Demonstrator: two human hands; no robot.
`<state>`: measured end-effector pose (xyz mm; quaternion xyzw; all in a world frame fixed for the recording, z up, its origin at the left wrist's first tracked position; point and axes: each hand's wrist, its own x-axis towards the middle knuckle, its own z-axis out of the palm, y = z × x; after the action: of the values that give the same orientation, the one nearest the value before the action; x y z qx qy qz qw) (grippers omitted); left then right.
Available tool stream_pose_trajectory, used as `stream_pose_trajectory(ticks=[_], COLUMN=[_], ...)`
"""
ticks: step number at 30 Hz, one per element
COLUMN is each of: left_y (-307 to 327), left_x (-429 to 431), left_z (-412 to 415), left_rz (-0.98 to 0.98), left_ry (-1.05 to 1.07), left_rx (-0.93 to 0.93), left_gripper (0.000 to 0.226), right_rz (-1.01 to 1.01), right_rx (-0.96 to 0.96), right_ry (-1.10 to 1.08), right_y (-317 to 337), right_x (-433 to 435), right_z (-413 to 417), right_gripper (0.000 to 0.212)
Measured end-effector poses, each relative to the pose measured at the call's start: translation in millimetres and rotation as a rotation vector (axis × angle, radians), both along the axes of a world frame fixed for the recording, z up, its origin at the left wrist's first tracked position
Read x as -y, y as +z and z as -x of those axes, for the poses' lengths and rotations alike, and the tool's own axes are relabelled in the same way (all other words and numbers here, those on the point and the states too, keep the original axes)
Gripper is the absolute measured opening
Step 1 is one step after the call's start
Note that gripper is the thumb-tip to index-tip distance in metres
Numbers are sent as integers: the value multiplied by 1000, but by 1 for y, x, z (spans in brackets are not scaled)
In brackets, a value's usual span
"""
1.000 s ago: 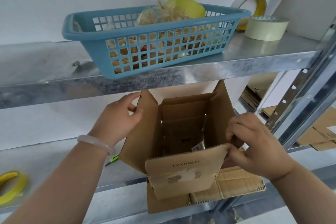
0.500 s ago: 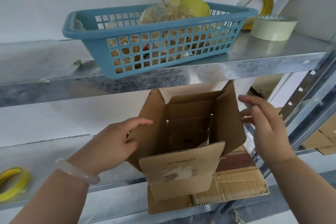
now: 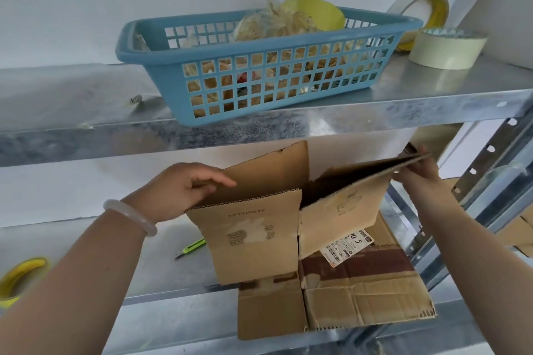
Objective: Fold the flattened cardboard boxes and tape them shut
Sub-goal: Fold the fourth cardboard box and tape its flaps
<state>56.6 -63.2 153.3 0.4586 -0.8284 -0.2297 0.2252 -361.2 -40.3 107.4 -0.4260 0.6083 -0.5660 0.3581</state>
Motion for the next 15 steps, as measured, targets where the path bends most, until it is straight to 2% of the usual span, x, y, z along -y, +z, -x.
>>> stream_pose_trajectory(ticks=[3,5,6,8,9,10,12,15], left_y=[2,-2,-7,-25,-36,-50,-75,-90], left_x=[3,3,0,-11,-20,-28,-43,-52], left_z=[-2,-4,-4,0,4,8,15,26], left_rz=[55,151,181,139,54,-60,-259,-311], left_ry=[68,233,388,657,689,665,539,368], left_rx=[-4,-58,-197,-695,-922,-1063,-1110,-924], left_gripper=[45,31,22,14,22,32,48,53], right_rz=[-24,-18,-21,-29,-19,-11,-35,-111], right_rx=[-72,-113,-138,-172,-180,-177,-130,-27], right_ry=[-9,-22,-35,-58,-63,-61,-26,62], right_y=[-2,-5,-7,-14,-18,-24,-34,-47], right_x=[3,2,1,-4,-7,-10,-16,-22], right_z=[3,9,11,16,17,17,16,11], right_gripper=[45,29,24,20,19,19,18,20])
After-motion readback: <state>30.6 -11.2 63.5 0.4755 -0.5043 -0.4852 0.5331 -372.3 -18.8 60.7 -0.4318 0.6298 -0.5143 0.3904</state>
